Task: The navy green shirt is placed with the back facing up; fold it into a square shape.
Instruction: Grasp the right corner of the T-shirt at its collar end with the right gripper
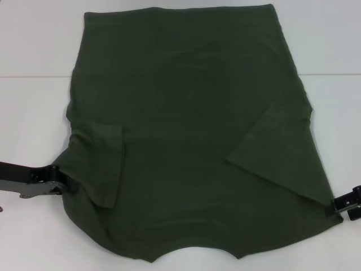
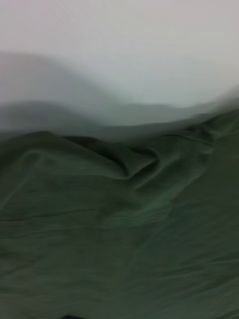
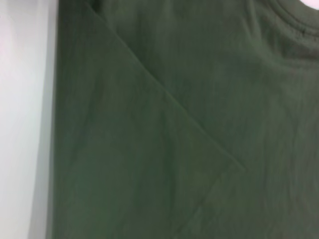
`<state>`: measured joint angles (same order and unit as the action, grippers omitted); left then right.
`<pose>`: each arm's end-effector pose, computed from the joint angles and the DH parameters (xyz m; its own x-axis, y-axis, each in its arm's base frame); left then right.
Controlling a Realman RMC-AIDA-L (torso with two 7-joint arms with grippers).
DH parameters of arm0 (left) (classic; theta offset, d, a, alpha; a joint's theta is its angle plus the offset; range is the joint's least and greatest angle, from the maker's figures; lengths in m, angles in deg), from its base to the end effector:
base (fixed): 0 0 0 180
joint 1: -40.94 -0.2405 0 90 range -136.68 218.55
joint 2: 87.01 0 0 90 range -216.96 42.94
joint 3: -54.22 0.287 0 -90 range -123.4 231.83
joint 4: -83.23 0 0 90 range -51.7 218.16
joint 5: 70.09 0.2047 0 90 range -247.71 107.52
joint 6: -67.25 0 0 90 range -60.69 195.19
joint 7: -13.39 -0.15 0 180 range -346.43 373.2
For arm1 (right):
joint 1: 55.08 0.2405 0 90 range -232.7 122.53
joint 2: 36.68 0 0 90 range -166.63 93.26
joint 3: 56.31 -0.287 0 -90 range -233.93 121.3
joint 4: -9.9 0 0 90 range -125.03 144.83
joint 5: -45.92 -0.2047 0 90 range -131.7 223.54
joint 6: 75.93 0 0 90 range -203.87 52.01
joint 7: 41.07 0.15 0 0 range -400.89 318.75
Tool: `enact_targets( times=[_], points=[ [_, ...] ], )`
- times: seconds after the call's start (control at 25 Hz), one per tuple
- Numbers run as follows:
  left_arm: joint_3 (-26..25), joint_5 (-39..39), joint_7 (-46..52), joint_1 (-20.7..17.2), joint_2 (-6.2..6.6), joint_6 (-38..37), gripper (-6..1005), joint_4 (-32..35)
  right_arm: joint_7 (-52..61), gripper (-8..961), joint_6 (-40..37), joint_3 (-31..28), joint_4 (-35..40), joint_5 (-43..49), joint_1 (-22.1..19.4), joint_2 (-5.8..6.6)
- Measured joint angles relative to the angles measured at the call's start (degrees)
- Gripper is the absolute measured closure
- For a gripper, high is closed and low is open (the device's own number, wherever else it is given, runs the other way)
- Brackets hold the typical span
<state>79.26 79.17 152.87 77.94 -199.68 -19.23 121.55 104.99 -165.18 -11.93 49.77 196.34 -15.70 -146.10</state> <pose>-0.3430 0.3621 0.0310 0.0741 0.9547 0.2882 0.9950 -0.0512 -0.0862 0.3305 0.3690 0.0375 0.1683 -0.9850 -0.0382 -0.9473 -0.1509 -0.2825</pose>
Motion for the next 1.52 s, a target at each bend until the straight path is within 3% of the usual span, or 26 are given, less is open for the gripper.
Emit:
enact_targets(
  times=[1.52],
  points=[
    [0.00, -0.05, -0.08, 0.00, -0.09, 0.00, 962, 0.00, -0.74, 175, -0.19, 0.27, -0.41, -0.31, 1.51, -1.70]
  ],
)
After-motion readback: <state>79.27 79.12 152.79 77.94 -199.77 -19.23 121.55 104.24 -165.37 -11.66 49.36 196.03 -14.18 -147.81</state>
